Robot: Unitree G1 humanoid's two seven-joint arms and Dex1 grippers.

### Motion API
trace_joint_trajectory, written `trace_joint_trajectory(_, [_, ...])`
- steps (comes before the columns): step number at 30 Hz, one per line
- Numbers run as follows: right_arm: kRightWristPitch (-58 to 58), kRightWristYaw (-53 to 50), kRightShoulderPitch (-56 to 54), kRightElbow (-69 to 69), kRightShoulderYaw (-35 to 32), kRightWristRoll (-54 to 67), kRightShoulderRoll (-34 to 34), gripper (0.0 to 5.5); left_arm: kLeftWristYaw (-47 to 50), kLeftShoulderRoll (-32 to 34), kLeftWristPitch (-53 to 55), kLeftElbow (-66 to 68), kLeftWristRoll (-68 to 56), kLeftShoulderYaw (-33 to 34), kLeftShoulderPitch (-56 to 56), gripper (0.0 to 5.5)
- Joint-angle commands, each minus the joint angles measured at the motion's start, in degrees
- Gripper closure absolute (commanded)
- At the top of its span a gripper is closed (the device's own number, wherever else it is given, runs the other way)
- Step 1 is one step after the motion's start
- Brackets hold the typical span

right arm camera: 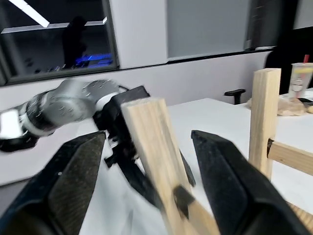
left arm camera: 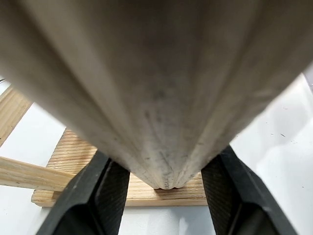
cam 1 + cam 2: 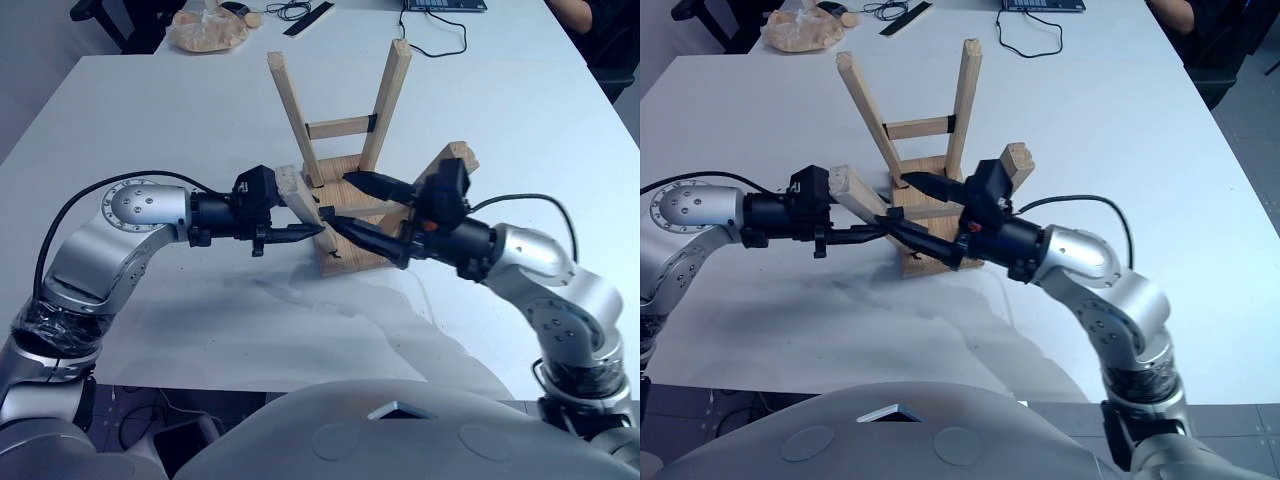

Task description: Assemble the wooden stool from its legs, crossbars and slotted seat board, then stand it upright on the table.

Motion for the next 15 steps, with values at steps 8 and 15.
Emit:
trace_joint_trajectory(8, [-6.95, -14.22, 2.77, 10.09, 7.54, -20.07, 8.67, 2.28, 0.82, 1.86, 4.75, 1.24, 6.30, -4.95, 3.91, 3.46])
trace_joint_trajectory(15, [-7.89, -14.69, 4.89, 21.84, 22.83, -40.81, 1.41, 2.28, 0.80, 1.86, 4.96, 1.00, 6.18, -4.85, 3.55, 3.46])
